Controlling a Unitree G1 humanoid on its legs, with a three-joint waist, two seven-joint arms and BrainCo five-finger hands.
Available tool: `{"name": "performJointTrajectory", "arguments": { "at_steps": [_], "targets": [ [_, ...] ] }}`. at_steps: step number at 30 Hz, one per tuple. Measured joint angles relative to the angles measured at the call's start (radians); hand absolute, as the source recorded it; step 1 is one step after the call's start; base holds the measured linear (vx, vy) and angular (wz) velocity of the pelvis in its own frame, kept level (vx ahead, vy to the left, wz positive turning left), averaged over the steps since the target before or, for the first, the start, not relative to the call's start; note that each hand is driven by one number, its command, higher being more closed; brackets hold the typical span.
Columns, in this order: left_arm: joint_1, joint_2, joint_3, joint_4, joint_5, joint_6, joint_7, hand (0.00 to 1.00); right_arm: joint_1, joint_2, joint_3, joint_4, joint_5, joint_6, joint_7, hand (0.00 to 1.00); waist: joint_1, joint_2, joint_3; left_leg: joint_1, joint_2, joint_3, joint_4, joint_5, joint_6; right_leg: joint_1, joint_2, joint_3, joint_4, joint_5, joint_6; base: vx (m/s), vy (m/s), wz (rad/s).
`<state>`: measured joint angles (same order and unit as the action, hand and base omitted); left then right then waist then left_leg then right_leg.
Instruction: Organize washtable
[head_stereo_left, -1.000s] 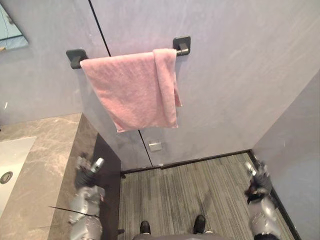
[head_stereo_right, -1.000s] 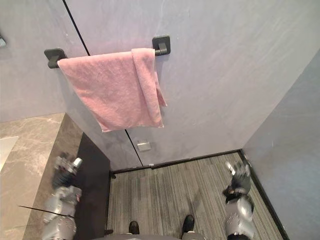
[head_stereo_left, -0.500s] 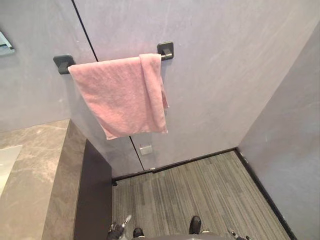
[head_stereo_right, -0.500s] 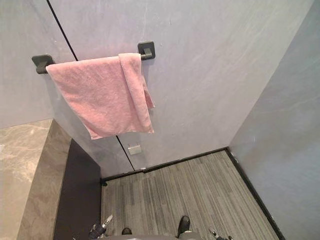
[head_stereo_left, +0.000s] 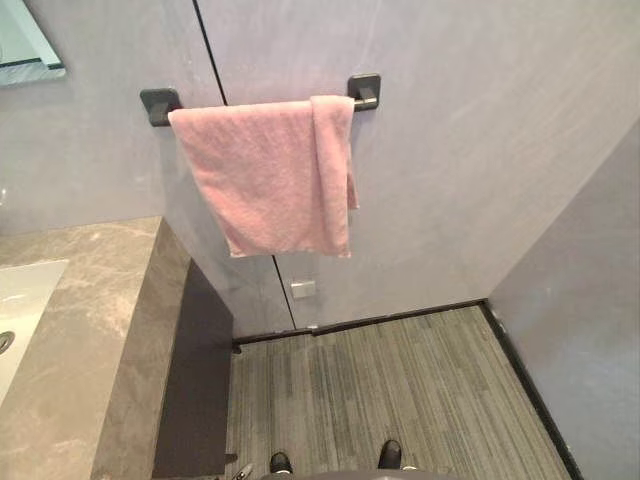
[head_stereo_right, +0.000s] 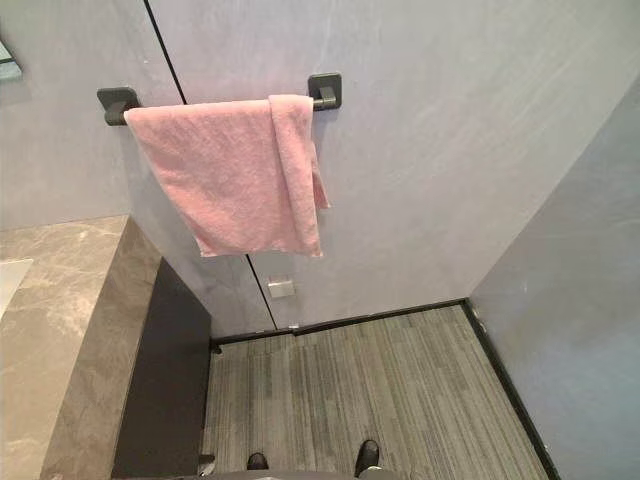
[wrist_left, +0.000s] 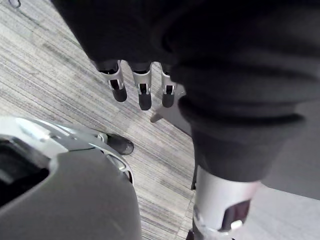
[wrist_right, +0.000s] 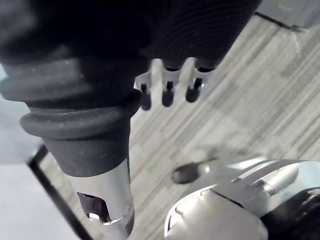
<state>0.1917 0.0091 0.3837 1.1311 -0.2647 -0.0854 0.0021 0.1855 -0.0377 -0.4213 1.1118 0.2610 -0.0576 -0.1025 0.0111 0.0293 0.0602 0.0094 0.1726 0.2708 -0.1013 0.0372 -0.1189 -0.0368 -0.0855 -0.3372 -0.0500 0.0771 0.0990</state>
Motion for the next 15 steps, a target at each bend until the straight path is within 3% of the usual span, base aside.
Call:
{"name": "performJointTrajectory", "arguments": {
  "at_steps": [1, 3, 4, 5, 7, 8, 10, 11, 12, 13, 14, 15],
  "targets": [
    [-0.034, 0.061, -0.07, 0.007, -0.005, -0.011, 0.004, 0.0, -0.003, 0.031, -0.001, 0.004, 0.006, -0.004, -0.003, 0.0, -0.018, -0.039, 0.008, -0.062, -0.042, -0.258, 0.0, 0.005, 0.003, -0.071, -0.044, 0.305, 0.344, -0.171, 0.024, 0.37, 0.028, 3.35],
    [-0.012, 0.088, -0.097, 0.037, -0.011, -0.008, 0.008, 0.0, -0.03, 0.037, 0.015, 0.014, 0.006, -0.01, -0.001, 0.0, 0.002, -0.075, 0.009, -0.07, -0.049, -0.268, 0.0, 0.04, -0.016, -0.041, -0.057, 0.303, 0.287, -0.248, 0.024, 0.21, -0.157, 1.85],
    [-0.017, 0.092, -0.157, 0.042, -0.011, -0.01, 0.005, 0.0, -0.025, 0.024, 0.015, 0.018, 0.005, -0.007, -0.003, 0.0, -0.031, -0.054, 0.008, -0.084, -0.057, -0.36, 0.0, 0.059, -0.025, 0.005, -0.056, 0.235, 0.29, -0.28, 0.028, 0.08, -0.195, 0.91],
    [-0.021, 0.091, -0.159, 0.042, -0.016, -0.009, 0.005, 0.0, -0.025, 0.023, 0.008, 0.023, 0.005, -0.006, -0.003, 0.0, -0.036, -0.051, 0.01, -0.089, -0.064, -0.385, 0.0, 0.064, -0.026, 0.015, -0.056, 0.21, 0.288, -0.286, 0.024, 0.09, -0.134, 1.16],
    [-0.025, 0.094, -0.178, 0.042, -0.034, -0.01, 0.005, 0.0, -0.026, 0.019, 0.009, 0.034, 0.003, -0.006, -0.002, 0.0, -0.032, -0.052, 0.009, -0.09, -0.065, -0.407, 0.0, 0.067, -0.026, 0.018, -0.056, 0.185, 0.286, -0.294, 0.02, 0.09, -0.05, 0.45],
    [-0.025, 0.095, -0.18, 0.036, -0.039, -0.01, 0.005, 0.0, -0.037, 0.014, 0.016, 0.044, 0.002, -0.004, -0.003, 0.0, -0.011, -0.058, 0.011, -0.107, -0.067, -0.418, 0.0, 0.096, -0.023, 0.027, -0.048, 0.172, 0.299, -0.302, 0.018, 0.07, -0.075, 0.25],
    [-0.019, 0.086, -0.134, -0.016, -0.041, -0.025, -0.002, 0.0, -0.049, 0.009, 0.035, 0.041, 0.0, 0.011, -0.008, 0.0, -0.011, -0.068, 0.015, -0.159, -0.077, -0.483, 0.052, 0.115, -0.034, 0.02, -0.032, 0.171, 0.341, -0.322, 0.021, 0.06, -0.101, 1.01],
    [-0.018, 0.08, -0.116, -0.036, -0.061, -0.035, -0.003, 0.0, -0.044, 0.007, 0.051, 0.035, -0.015, 0.013, -0.011, 0.0, -0.013, -0.072, 0.024, -0.187, -0.075, -0.501, 0.095, 0.115, -0.034, 0.034, -0.026, 0.14, 0.336, -0.317, 0.003, -0.03, -0.116, 1.6],
    [-0.018, 0.052, -0.017, -0.061, -0.204, -0.049, 0.0, 0.0, -0.049, 0.004, 0.11, -0.028, -0.081, -0.007, -0.024, 0.0, 0.01, -0.068, 0.094, -0.28, -0.052, -0.388, 0.298, 0.125, 0.023, 0.024, 0.012, 0.081, 0.393, -0.339, -0.051, -0.14, -0.08, 0.94],
    [-0.012, 0.05, 0.016, -0.057, -0.235, -0.05, 0.005, 0.0, -0.055, 0.002, 0.12, -0.029, -0.102, -0.024, -0.022, 0.0, 0.028, -0.075, 0.094, -0.284, -0.045, -0.337, 0.29, 0.159, 0.07, 0.02, 0.042, 0.091, 0.351, -0.342, -0.057, -0.21, -0.071, 0.96],
    [0.02, 0.076, 0.068, -0.056, -0.274, -0.045, 0.013, 0.0, -0.062, 0.026, 0.123, -0.031, -0.145, -0.04, -0.023, 0.0, 0.013, -0.188, 0.085, -0.261, -0.073, -0.197, 0.336, 0.145, 0.171, 0.041, -0.017, 0.061, 0.197, -0.2, -0.101, -0.2, -0.082, 1.0],
    [0.023, 0.067, 0.067, -0.043, -0.275, -0.033, 0.021, 0.0, -0.04, 0.025, 0.107, -0.043, -0.162, -0.05, -0.027, 0.0, 0.003, -0.18, 0.103, -0.303, -0.002, -0.062, 0.677, -0.055, 0.271, 0.065, -0.029, -0.054, 0.214, -0.198, -0.127, -0.14, -0.106, 1.19]
  ]
}}
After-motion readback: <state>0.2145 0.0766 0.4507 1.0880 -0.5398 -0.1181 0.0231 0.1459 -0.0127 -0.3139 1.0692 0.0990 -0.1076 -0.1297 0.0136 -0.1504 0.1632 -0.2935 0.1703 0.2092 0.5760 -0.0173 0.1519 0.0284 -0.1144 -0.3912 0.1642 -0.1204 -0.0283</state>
